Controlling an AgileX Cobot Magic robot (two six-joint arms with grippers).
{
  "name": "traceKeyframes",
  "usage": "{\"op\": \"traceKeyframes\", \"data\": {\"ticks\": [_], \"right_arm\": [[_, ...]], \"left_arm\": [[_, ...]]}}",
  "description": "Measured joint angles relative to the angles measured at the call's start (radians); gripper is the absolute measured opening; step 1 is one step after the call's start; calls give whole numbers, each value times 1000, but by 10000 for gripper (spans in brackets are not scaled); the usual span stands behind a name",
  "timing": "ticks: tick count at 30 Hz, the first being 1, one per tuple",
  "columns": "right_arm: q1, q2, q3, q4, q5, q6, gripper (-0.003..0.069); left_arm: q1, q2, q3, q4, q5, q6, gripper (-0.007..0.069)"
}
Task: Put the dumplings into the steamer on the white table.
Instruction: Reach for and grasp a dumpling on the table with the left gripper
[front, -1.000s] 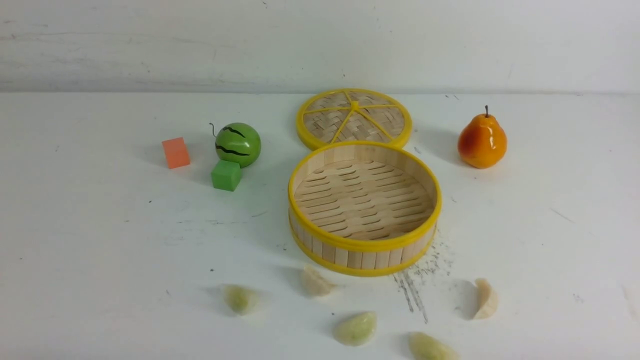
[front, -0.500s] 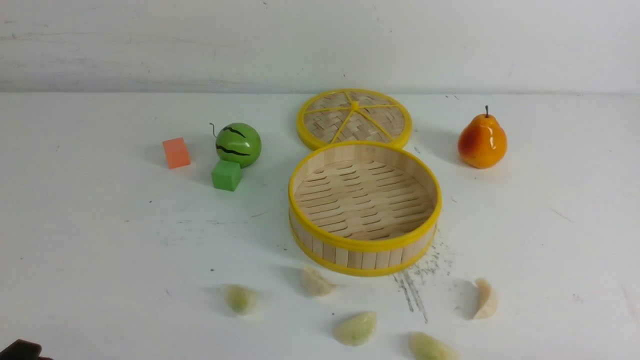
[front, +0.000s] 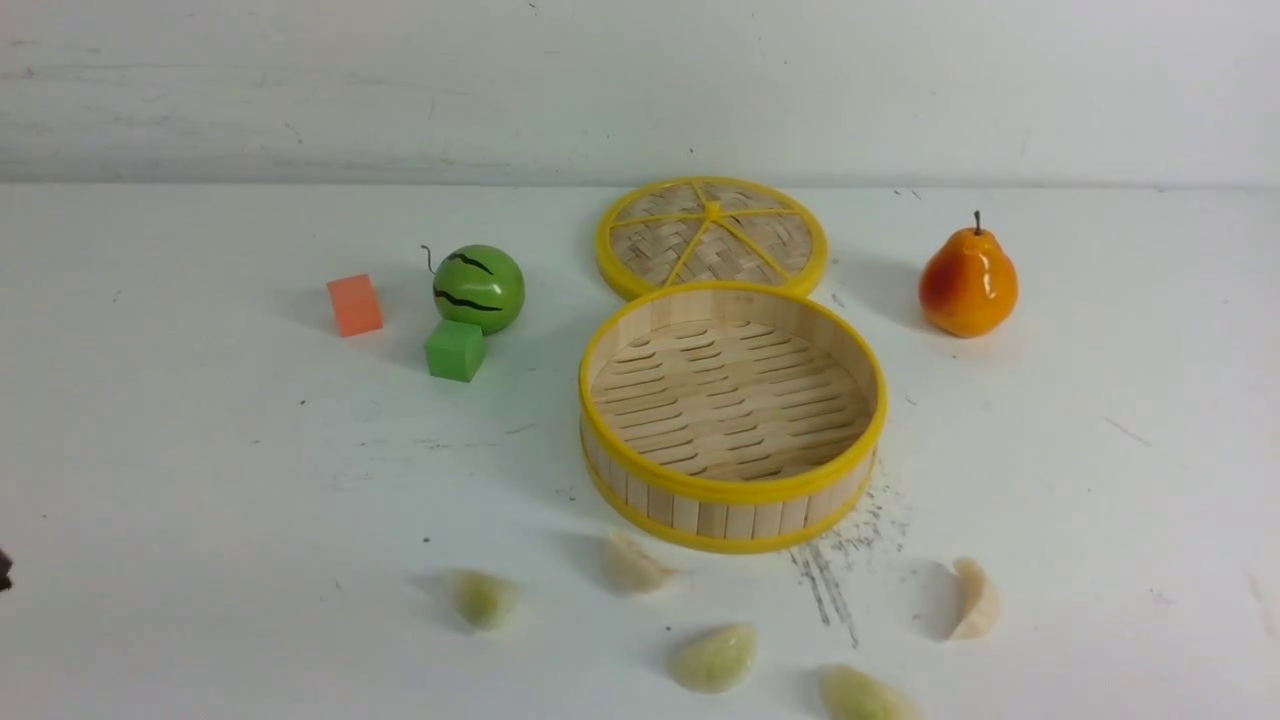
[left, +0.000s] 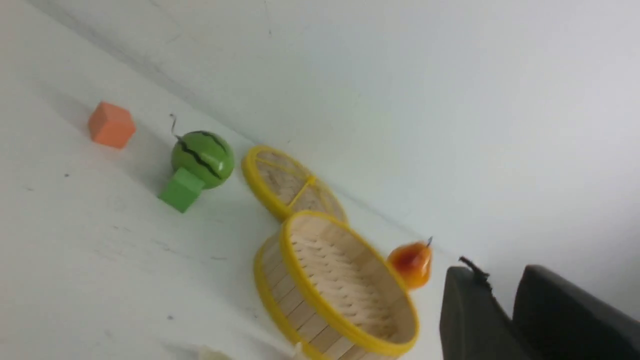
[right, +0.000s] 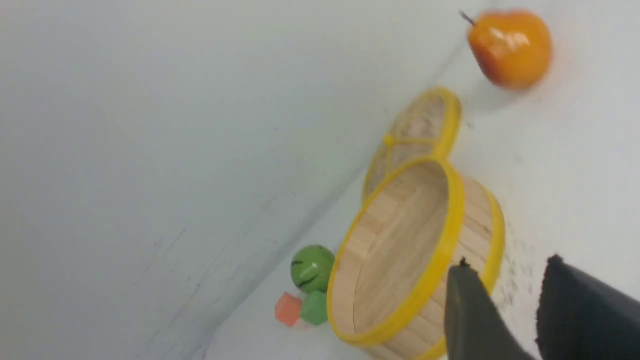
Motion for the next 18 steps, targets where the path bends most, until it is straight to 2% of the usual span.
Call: {"op": "traceKeyframes", "data": {"ticks": [1,4,7,9,12,14,16,18], "right_arm": [[0,21,-32,-2,-3,-37,161],[0,187,-184,-34,11,-251,26],[0,367,-323,-72,92,-424,-17],[0,527,-477,-114,245,-565,-20],[0,642,-582,-140,375,-624,-20],[2,786,-678,-142,533,-652,-20],[14,838,-704,-140,577,-655,-19],[54,911,-729,-129,607,-662,-19]], "left_arm": [[0,40,-30,26,28,2,92],[0,267,-204,164,214,9,3],[0,449,-349,268,391,21,-14],[-19,614,-463,346,554,30,-14],[-69,718,-519,404,610,31,-14],[-185,848,-574,471,622,21,-14],[-244,903,-592,499,616,0,-14],[-367,1025,-622,557,590,-54,11]]}}
